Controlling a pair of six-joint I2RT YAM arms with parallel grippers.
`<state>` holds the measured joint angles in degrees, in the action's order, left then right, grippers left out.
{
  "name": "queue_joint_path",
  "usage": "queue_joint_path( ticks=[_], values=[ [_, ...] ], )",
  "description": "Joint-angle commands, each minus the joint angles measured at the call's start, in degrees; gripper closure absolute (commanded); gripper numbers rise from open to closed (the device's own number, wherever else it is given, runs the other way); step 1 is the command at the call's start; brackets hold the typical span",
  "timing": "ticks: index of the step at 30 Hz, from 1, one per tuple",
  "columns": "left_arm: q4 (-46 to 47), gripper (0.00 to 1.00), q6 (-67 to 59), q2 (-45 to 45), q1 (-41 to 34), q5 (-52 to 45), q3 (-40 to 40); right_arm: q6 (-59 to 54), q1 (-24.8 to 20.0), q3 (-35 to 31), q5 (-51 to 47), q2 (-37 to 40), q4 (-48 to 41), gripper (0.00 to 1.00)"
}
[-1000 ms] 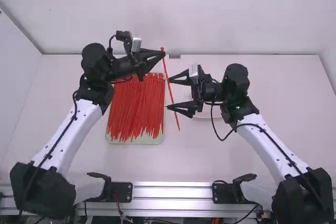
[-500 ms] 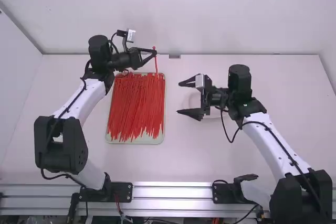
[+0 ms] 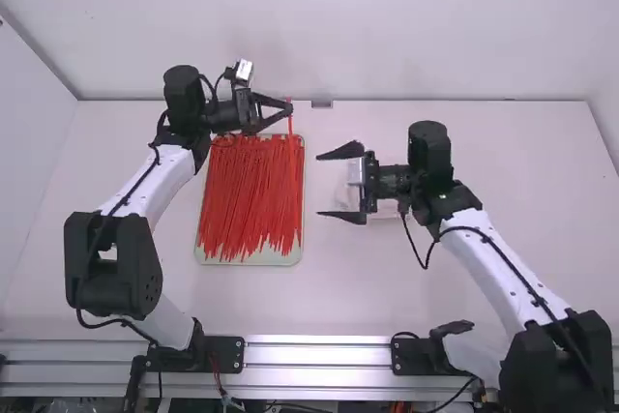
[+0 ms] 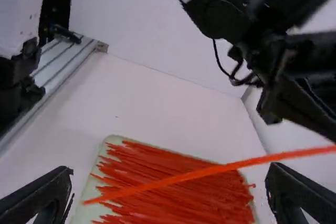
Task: Fasten the cable tie
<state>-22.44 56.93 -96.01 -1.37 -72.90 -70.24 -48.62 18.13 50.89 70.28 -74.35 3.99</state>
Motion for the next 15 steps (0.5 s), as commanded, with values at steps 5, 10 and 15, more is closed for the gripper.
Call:
queue_joint_path(
  ticks=[5,10,15],
  values=[
    [-0.37,0.98,17.38,0.26,-0.13,-3.13,-1.70,-23.82,3.15,0.02,0.37,-0.22,-0.17,0.02],
    [-0.52,0.98,22.14,0.26,-0.13,-4.66,-1.70,-36.24,4.70,0.02,0.37,-0.22,-0.13,0.02],
    [-0.55,0.98,25.79,0.26,-0.13,-4.11,-1.70,-50.66,6.03,0.02,0.37,-0.22,-0.13,0.02]
  ],
)
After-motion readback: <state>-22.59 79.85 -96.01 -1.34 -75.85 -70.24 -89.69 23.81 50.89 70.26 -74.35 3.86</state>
